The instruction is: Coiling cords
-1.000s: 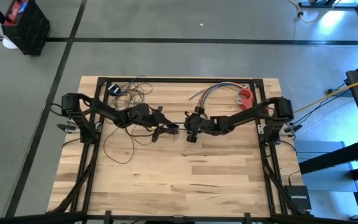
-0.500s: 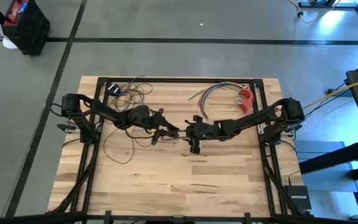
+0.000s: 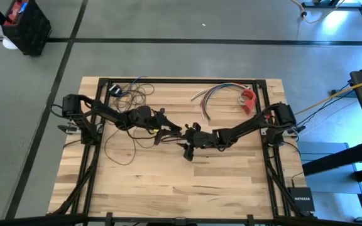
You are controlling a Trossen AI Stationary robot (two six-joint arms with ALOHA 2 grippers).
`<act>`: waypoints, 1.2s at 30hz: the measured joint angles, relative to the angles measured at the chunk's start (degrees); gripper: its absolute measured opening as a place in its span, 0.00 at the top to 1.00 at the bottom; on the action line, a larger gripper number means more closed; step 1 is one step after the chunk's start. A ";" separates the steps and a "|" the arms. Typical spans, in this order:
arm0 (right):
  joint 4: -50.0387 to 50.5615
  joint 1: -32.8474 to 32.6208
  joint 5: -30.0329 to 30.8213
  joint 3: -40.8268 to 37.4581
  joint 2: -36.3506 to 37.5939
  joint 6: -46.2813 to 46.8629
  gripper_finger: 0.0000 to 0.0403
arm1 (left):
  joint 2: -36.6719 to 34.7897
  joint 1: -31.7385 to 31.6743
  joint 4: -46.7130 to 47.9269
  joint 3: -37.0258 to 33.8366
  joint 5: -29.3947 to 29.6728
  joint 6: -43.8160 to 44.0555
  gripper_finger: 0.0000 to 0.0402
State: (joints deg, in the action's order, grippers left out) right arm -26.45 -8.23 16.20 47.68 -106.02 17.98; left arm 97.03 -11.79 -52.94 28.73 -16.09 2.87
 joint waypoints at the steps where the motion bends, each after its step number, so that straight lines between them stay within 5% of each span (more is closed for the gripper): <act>1: -0.16 -0.02 0.49 0.02 0.00 -0.28 0.60 | 0.00 0.01 -0.04 0.00 0.00 0.00 0.66; 8: 2.64 0.02 2.76 0.04 0.04 -5.57 0.96 | 0.00 0.02 0.01 0.00 -0.20 0.10 0.66; 17: 16.06 0.00 10.29 -1.30 7.25 -7.99 0.98 | -0.57 0.13 -0.75 0.00 -2.34 1.25 0.66; 26: -4.09 0.00 6.32 -5.87 3.20 -7.50 0.98 | -1.44 1.71 -11.57 0.11 -2.86 2.77 0.66; 36: -6.55 0.38 7.47 -4.15 0.97 -9.33 0.97 | -1.36 3.06 -13.62 0.15 -2.85 2.22 0.66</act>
State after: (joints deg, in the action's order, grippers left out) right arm -33.01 -7.85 23.67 43.53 -105.05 8.65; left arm 95.68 -8.73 -66.56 28.88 -18.94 5.09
